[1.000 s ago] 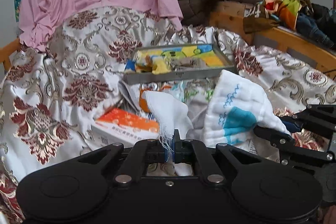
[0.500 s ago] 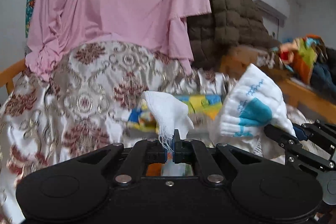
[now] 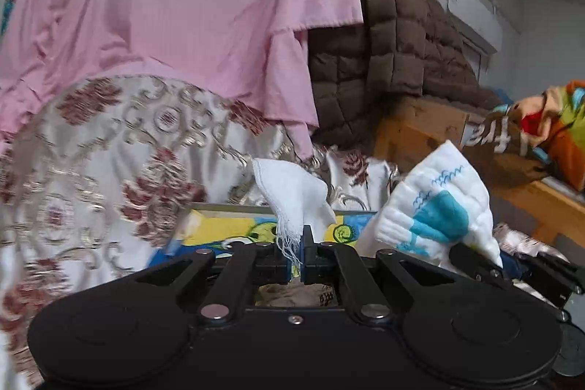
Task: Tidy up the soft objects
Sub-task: 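Carry the gauze and diaper over the tray with both tools, then open both tools to release the gauze and diaper into the tray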
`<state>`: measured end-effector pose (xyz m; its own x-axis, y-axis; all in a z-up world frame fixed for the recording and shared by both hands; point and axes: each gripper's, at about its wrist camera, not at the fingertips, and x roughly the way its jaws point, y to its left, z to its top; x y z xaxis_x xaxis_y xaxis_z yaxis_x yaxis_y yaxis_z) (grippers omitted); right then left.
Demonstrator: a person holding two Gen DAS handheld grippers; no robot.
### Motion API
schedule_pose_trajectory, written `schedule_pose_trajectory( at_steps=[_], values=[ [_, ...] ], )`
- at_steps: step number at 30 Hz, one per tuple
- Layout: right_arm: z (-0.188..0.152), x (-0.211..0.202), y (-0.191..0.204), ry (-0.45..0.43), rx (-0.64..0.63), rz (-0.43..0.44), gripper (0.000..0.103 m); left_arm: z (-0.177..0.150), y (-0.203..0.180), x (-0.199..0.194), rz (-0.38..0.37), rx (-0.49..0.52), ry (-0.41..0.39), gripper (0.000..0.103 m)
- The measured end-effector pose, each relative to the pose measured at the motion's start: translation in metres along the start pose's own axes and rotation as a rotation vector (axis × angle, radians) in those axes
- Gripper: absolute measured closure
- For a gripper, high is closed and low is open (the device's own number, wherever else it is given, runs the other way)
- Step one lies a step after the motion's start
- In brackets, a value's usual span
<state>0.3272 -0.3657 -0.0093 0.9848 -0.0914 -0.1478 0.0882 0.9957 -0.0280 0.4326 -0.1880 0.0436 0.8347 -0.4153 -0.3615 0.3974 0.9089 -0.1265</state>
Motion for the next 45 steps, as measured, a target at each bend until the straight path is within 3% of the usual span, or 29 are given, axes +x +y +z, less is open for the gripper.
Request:
schedule_pose_trajectory(
  at_steps=[6,11,18,25,31,34,38,45],
  values=[
    [-0.023,0.034,-0.018,0.054,0.067,0.004,0.087,-0.015,-0.001,0.073,-0.040,0.013,0.063,0.100],
    [-0.034,0.048,-0.031,0.095,0.111,-0.010,0.087,-0.032,-0.005,0.103,-0.059,0.023,0.138,0.100],
    [-0.038,0.059,-0.031,0.134,0.097,-0.010,0.085,-0.043,-0.019,0.122,-0.075,0.049,0.203,0.100],
    [-0.037,0.058,-0.032,0.142,0.106,-0.013,0.068,-0.044,-0.021,0.122,-0.072,0.043,0.267,0.094],
    [-0.034,0.054,-0.032,0.141,0.108,-0.008,0.056,-0.042,-0.017,0.112,-0.013,0.023,0.285,0.082],
    [-0.029,0.050,-0.035,0.135,0.121,-0.006,0.048,-0.038,-0.017,0.100,0.019,0.010,0.273,0.070],
    [-0.015,0.035,-0.037,0.113,0.139,0.003,0.032,-0.031,-0.017,0.077,0.042,-0.019,0.216,0.054],
    [0.023,-0.004,-0.036,0.065,0.163,0.018,0.017,-0.016,-0.020,0.022,0.064,-0.069,0.111,0.032]
  ],
)
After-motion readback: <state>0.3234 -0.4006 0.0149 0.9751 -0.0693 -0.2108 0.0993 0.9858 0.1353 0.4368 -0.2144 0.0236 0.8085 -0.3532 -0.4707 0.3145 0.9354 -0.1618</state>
